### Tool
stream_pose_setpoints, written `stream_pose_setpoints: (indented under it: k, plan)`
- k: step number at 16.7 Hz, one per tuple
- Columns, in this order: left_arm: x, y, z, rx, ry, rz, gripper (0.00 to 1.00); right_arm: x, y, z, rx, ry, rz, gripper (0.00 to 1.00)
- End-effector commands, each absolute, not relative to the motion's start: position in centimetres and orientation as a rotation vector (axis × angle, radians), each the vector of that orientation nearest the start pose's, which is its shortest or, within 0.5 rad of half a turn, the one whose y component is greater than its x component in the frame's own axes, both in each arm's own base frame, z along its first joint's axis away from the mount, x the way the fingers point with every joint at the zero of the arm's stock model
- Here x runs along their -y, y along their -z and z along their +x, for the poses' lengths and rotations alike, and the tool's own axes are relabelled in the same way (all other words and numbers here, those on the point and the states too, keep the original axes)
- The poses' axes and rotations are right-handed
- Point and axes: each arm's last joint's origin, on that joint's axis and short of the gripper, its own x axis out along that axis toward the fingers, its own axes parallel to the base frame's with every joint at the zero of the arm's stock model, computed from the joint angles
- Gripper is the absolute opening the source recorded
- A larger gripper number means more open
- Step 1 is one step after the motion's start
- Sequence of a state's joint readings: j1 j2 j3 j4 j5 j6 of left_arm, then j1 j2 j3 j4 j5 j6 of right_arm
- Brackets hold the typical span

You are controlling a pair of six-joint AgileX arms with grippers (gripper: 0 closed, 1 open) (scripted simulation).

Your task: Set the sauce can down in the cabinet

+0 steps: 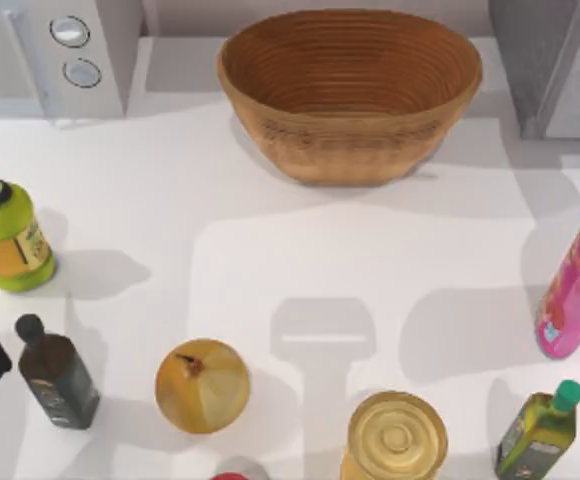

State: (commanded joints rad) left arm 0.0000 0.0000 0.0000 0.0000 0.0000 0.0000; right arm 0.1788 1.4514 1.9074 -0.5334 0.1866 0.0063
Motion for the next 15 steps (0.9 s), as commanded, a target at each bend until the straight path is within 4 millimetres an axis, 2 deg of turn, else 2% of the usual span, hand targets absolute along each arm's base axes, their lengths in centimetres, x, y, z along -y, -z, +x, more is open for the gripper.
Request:
stream_pose_setpoints:
  k: [8, 15]
  plan:
    - [0.1, -16.0, 10.6, 0.000, 0.000, 0.000, 1.00, -4.7, -52.6, 33.6, -0.011, 0.015, 0.001, 0.00]
    - [0.1, -16.0, 10.6, 0.000, 0.000, 0.000, 1.00, -4.4, -51.5, 38.4, 0.000, 0.010, 0.004, 0.00]
